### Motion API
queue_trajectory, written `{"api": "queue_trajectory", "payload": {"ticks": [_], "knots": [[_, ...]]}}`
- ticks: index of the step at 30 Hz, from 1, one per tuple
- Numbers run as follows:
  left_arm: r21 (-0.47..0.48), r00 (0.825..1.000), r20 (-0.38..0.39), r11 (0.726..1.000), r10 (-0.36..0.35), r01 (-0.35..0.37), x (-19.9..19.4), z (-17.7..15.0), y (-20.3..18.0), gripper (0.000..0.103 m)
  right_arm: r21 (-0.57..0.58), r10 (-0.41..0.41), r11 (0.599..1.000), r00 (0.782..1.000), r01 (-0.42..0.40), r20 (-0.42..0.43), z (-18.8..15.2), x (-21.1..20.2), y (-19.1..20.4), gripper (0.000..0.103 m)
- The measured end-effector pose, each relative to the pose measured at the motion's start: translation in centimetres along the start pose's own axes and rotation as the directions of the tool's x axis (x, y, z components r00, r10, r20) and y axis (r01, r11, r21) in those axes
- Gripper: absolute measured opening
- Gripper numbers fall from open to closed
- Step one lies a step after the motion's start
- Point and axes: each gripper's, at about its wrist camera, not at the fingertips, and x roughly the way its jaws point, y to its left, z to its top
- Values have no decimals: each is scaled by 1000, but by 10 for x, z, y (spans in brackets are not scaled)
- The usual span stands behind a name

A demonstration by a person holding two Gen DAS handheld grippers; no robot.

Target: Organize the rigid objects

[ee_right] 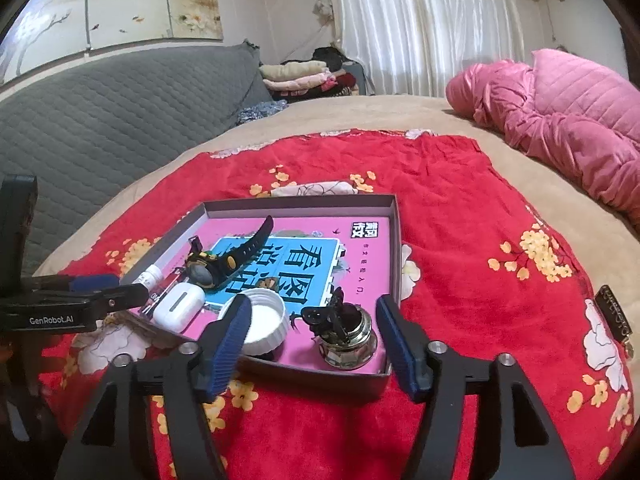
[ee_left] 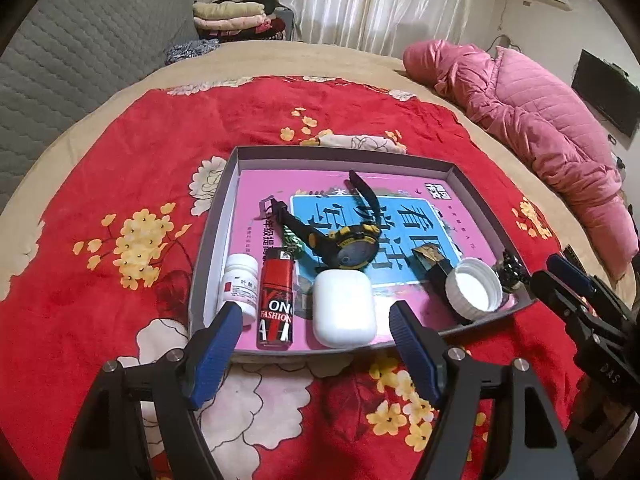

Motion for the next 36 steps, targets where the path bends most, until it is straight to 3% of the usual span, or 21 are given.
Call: {"api": "queue_trajectory", "payload": {"ticks": [9, 16, 23, 30, 36], "knots": [[39, 998, 56, 999, 2, -4, -21, -11, -17, 75, -16, -5, 1000, 1000, 5, 0, -10, -19, 21, 75], [24, 998, 57, 1000, 1, -3, -31, -28, -21, 75, -33, -67, 997, 998, 67, -4, -15, -30, 32, 75], [-4, 996, 51, 997, 74, -73, -38, -41, -15, 75, 1, -135, 991, 988, 135, -73, -29, -35, 36, 76], [-22, 997, 41, 998, 64, -63, -43, -56, -15, 75, 62, -136, 987, 977, 148, -166, -48, -34, 39, 76], [10, 997, 40, 998, 59, -59, -50, -65, -26, 75, 35, -141, 988, 974, 150, -180, -52, -36, 50, 76]]}}
